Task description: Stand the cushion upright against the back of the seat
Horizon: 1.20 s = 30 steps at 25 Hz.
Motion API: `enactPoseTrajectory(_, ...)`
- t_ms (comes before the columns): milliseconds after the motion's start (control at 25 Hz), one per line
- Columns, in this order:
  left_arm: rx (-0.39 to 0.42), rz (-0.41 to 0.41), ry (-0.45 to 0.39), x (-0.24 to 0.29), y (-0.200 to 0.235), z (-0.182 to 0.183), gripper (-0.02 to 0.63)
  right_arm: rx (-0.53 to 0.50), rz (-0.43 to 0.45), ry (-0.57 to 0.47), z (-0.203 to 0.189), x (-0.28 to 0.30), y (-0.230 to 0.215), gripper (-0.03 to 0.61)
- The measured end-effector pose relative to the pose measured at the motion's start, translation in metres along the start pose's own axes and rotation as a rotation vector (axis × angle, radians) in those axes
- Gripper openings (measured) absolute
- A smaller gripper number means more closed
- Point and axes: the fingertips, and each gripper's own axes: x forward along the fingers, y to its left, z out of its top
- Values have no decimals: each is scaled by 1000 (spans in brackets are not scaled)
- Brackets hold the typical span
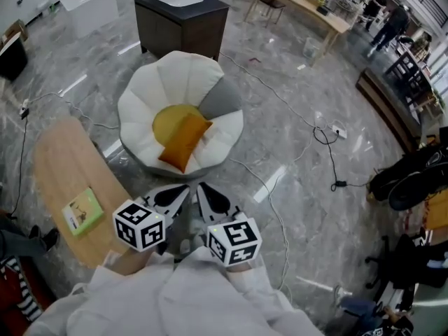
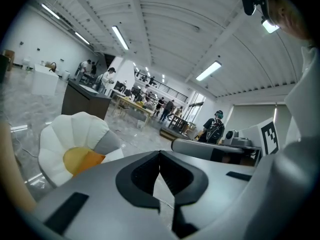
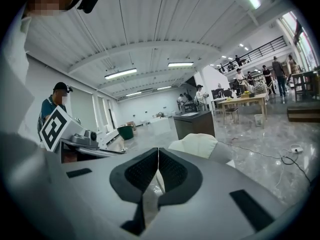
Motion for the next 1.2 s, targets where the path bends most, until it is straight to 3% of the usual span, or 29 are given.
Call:
enactPoseTrajectory(240, -14, 39, -32, 30, 33, 31, 8, -22, 41, 1, 19, 39, -25, 14)
enactPoseTrajectory(800, -15, 143, -86, 134, 125, 130, 8, -40, 105, -4, 98, 156, -143, 14)
enactPoseTrajectory(1200, -41, 196, -74, 189, 159, 151, 8, -18, 166, 10, 117, 202, -193, 14)
